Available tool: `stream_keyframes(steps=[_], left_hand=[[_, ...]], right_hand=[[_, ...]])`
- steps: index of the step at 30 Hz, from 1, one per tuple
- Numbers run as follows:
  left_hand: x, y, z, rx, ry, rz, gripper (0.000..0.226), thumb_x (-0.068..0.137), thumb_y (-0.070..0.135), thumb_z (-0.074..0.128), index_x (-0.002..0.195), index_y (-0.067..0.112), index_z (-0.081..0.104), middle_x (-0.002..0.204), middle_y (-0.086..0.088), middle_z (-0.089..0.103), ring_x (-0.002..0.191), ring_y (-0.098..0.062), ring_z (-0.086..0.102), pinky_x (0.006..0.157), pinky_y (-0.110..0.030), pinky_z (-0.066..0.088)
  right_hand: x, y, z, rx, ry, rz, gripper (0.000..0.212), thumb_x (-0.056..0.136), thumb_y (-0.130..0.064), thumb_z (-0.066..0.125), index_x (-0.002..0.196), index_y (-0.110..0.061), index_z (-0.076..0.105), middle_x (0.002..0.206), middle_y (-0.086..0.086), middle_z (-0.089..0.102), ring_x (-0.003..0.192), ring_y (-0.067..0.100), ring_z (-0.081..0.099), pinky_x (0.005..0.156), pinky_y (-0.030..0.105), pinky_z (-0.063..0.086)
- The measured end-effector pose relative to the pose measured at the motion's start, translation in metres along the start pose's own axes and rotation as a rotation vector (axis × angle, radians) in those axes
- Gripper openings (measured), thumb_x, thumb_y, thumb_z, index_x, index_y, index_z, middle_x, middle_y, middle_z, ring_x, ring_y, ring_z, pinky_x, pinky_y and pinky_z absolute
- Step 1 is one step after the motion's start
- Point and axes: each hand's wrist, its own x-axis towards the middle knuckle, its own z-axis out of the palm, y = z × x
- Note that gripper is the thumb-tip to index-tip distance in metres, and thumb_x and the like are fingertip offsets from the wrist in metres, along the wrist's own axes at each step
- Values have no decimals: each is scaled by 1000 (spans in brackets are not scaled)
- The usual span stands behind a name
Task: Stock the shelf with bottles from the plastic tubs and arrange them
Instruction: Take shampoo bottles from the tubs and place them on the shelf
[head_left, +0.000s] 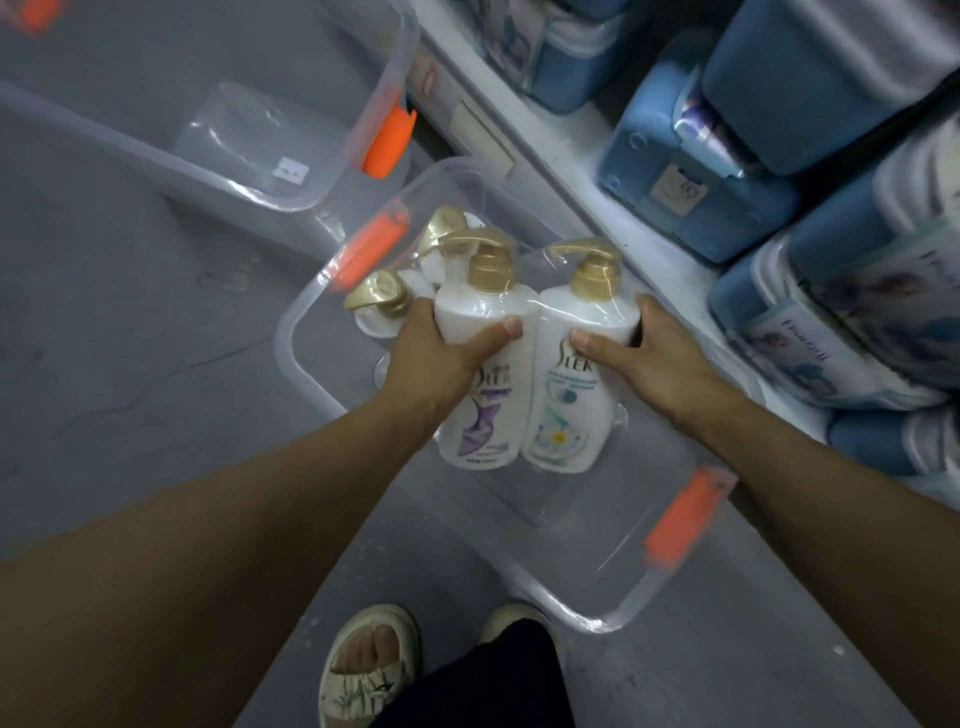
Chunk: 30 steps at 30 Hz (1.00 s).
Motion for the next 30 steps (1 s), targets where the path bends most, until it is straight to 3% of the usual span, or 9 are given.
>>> stream_keyframes(steps=[3,6,9,11,15,19,23,26,30], left_hand=[[-22,37,-8,-35,-20,20,62,71,42,80,121,16,53,110,-1,68,95,-14,68,80,-36,58],[-48,84,-19,-13,-48,55,68,58,56,75,114,21,58,103,2,71,91,-11,69,78,-34,58],[-73,133,-31,-10,-46,88,24,77,38,76,89,28,58,87,7,69,76,-3,68,71,-27,55],[-91,166,-41,-11,-27,118,18,82,30,72,88,28,56,86,10,68,72,2,66,67,-22,52],[-126,238,-63,6,-31,172,28,81,36,71,102,29,55,92,8,70,82,-7,69,73,-30,55],[-159,308,-86,28,-17,206,43,76,47,72,107,23,54,101,1,69,89,-16,69,82,-41,57],[-197,375,-111,62,-11,259,70,56,67,70,109,23,57,99,3,71,87,-14,70,81,-42,57],[-221,415,-122,58,-9,294,61,64,62,72,108,23,58,98,3,72,86,-13,70,80,-38,57],[-259,473,-136,29,-2,350,56,63,62,72,103,25,60,97,4,72,88,-16,70,85,-42,56]], right_hand=[[-26,-33,-18,-63,38,-7,52,81,-45,68,119,-15,49,104,-6,57,84,2,53,62,17,38],[-54,-74,-39,-62,56,-6,57,80,-50,66,121,-15,48,107,-4,59,90,10,55,63,19,40],[-82,-122,-62,-73,109,-26,57,79,-51,65,119,-14,49,108,-3,58,92,12,55,64,21,40],[-102,-155,-77,-72,137,-39,56,80,-50,66,119,-14,49,109,-3,58,97,14,56,69,27,41],[-143,-222,-109,-54,204,-82,57,78,-50,68,119,-17,49,108,-5,59,97,14,57,74,30,45],[-181,-286,-138,-22,246,-131,52,79,-47,69,117,-19,48,103,-7,57,83,0,53,61,18,40],[-219,-347,-165,-11,286,-172,42,78,-47,69,105,-21,49,98,-8,58,84,0,55,63,22,44],[-242,-383,-180,-23,327,-199,45,78,-48,68,105,-19,49,100,-5,59,88,10,59,72,31,50],[-285,-437,-207,-13,389,-244,48,78,-52,66,109,-20,48,104,-4,59,90,10,59,74,33,52]])
